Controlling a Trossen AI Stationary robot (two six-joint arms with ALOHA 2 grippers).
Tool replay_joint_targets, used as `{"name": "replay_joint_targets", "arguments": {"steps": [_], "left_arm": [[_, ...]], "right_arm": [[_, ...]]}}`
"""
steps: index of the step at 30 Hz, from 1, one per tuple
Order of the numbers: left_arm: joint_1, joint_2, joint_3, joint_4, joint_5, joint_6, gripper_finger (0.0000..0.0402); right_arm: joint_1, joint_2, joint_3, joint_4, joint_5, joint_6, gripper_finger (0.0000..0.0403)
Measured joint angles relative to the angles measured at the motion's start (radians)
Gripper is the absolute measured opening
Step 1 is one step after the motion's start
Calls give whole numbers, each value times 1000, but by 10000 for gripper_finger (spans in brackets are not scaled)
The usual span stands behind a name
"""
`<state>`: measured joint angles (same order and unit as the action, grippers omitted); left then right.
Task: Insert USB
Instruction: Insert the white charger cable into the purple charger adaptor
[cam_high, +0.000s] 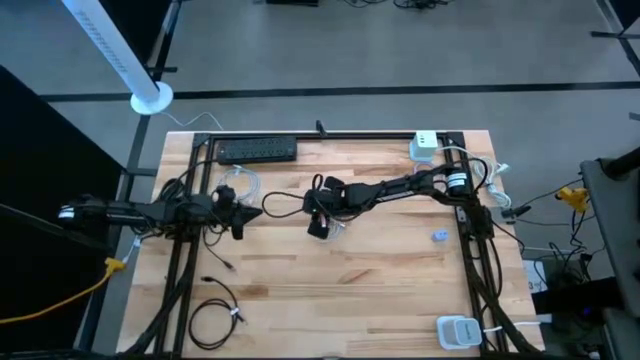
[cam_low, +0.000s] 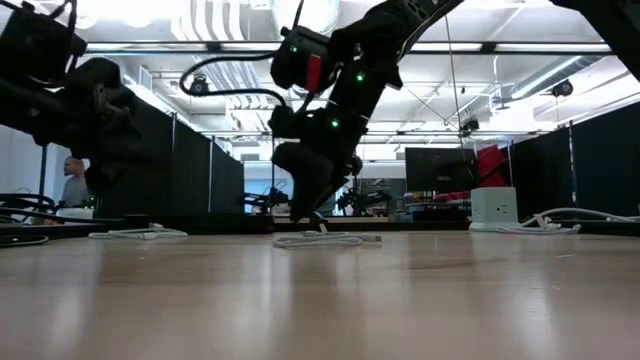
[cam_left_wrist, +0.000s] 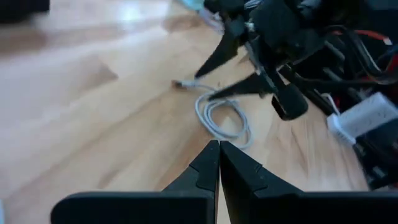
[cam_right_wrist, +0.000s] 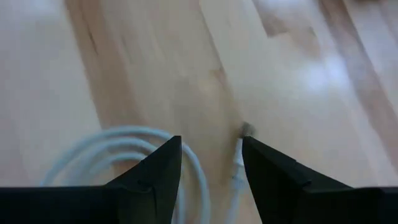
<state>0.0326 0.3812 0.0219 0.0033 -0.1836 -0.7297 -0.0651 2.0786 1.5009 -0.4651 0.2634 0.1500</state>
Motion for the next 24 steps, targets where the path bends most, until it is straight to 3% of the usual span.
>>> {"name": "replay_joint_targets", "arguments": {"steps": [4,17,24], "left_arm": [[0,44,0,-5,29,-7,0],[0,141,0,-5,29,165,0],[0,156,0,-7,44,196,0]], "right_arm": [[-7,-14,0,5,2,13,138],[-59,11,-6,-15,-25,178,98],[-60,13,-6,-13,-64,181,87]]}}
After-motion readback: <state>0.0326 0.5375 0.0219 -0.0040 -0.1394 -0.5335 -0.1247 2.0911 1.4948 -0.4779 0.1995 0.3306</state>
